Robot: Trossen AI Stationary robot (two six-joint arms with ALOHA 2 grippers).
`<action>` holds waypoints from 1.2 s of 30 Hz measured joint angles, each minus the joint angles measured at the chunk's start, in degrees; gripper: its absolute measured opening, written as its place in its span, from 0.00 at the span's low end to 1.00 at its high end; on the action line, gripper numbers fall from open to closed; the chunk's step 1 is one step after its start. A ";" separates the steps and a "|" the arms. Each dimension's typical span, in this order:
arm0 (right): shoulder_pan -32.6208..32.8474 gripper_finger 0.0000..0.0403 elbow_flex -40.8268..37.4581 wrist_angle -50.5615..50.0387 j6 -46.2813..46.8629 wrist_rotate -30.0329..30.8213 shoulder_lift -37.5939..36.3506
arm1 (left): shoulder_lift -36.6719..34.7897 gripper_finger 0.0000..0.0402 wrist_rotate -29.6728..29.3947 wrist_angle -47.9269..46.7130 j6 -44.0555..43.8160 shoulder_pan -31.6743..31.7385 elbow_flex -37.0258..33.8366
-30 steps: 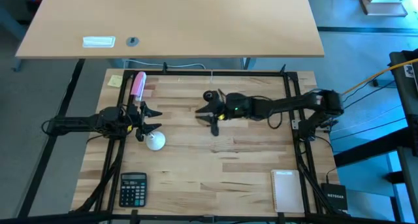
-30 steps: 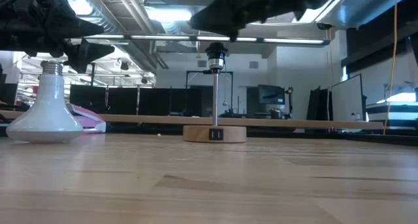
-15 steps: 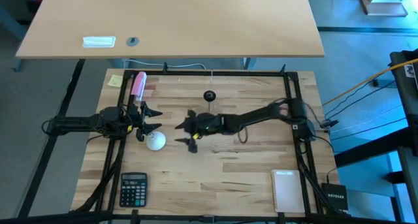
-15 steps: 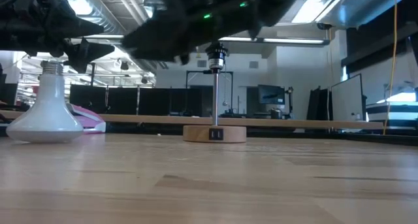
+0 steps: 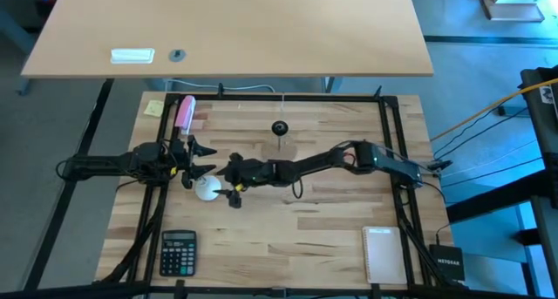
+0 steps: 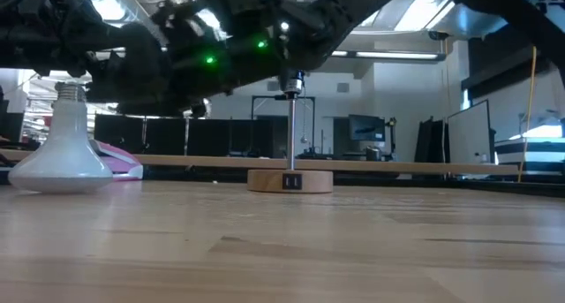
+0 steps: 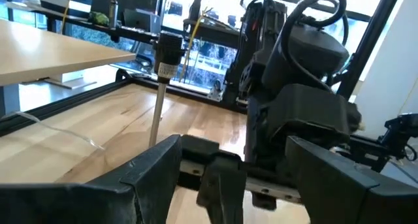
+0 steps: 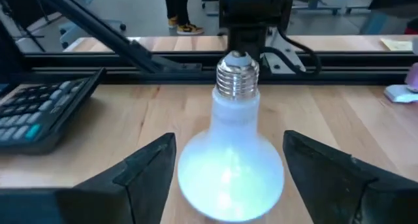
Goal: Screw lightbulb
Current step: Insert the white lightbulb into the brown lamp
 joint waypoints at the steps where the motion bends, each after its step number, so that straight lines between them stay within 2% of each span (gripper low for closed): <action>1: 0.00 0.71 1.12 0.48 0.00 0.02 0.95 | 0.00 0.66 0.02 -0.06 0.00 0.00 -0.01; 15: 0.01 0.71 12.27 1.24 0.04 1.11 11.06 | 0.00 0.66 -0.08 -0.09 0.20 0.00 -0.01; 36: 0.06 0.70 14.53 10.68 -0.06 2.98 16.64 | 0.00 0.66 -1.24 -0.06 0.22 0.00 0.00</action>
